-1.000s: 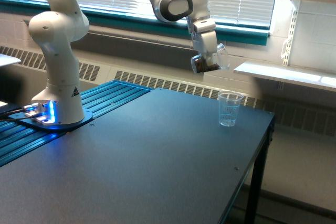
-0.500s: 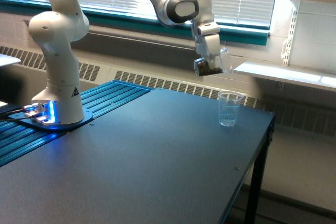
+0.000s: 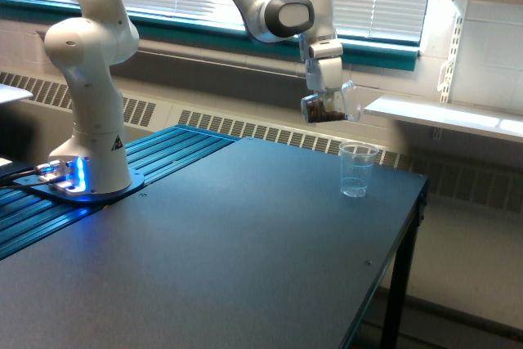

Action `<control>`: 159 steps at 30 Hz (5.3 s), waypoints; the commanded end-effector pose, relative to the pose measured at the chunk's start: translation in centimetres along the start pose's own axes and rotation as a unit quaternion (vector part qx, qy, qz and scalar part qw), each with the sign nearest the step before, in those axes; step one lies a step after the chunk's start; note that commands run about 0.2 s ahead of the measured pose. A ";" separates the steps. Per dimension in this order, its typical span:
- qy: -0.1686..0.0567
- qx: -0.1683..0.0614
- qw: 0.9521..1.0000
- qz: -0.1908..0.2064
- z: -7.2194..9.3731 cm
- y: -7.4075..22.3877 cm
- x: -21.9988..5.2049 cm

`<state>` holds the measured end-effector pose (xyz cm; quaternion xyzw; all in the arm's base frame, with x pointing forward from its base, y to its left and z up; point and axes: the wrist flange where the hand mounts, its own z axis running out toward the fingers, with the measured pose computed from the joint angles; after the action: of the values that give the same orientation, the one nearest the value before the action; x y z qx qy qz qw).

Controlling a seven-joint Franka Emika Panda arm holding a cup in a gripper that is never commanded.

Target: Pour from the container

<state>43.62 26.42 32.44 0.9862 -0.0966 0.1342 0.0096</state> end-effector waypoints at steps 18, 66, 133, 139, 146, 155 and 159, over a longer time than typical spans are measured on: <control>-0.005 -0.046 0.999 0.015 0.5 0.1 0.5; -0.022 -0.114 0.993 -0.015 2.0 -2.0 0.4; -0.040 -0.165 0.984 -0.055 1.8 -5.0 1.5; -0.042 -0.170 0.983 -0.059 1.9 -5.3 1.5; -0.048 -0.178 0.981 -0.065 2.2 -5.3 1.3; -0.055 -0.187 0.978 -0.068 2.4 -5.1 1.2; -0.056 -0.191 0.977 -0.070 2.4 -5.0 1.2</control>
<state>46.38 30.72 30.24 0.9770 -0.0631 0.0565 0.1956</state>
